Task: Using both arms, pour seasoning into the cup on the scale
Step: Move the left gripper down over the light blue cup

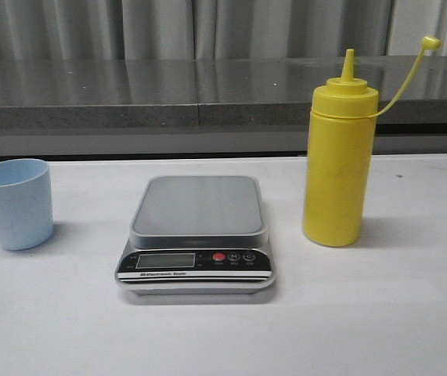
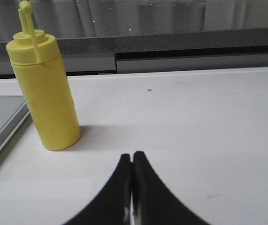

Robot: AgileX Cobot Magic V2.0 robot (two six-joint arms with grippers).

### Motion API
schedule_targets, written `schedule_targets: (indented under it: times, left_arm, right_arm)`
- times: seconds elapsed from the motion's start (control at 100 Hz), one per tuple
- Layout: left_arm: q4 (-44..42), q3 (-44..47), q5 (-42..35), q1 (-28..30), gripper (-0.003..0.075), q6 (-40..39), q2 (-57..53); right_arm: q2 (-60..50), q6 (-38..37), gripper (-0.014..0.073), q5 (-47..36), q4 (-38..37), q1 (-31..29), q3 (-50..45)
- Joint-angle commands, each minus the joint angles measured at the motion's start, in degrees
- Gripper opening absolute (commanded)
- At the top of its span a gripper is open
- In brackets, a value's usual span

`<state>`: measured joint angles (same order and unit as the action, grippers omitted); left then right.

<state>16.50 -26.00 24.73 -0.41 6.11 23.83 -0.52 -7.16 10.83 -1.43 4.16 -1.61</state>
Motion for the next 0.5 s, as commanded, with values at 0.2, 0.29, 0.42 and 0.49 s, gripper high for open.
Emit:
schedule_targets:
  times: [0.2,0.29,0.42,0.49]
  left_arm:
    - [-1.3,-20.5,6.5,0.2,-0.0020,-0.1,25.4]
    - [-1.4,-24.4,7.2,0.2,-0.0020,1.8,31.9]
    - [-2.2,-28.3,7.3,0.2,-0.0020,4.1,40.6]
    - [-2.2,-30.1,7.6,0.2,-0.0019,4.1,44.8]
  right_arm:
    - [-1.3,0.2,-0.0068,-4.7,0.2,-0.4,1.0]
    - [-1.3,0.2,-0.0068,-4.7,0.2,-0.4,1.0]
    - [-1.3,0.2,-0.0068,-4.7,0.2,-0.4,1.0]
    - [-1.3,0.2,-0.0068,-4.7,0.2,-0.4,1.0]
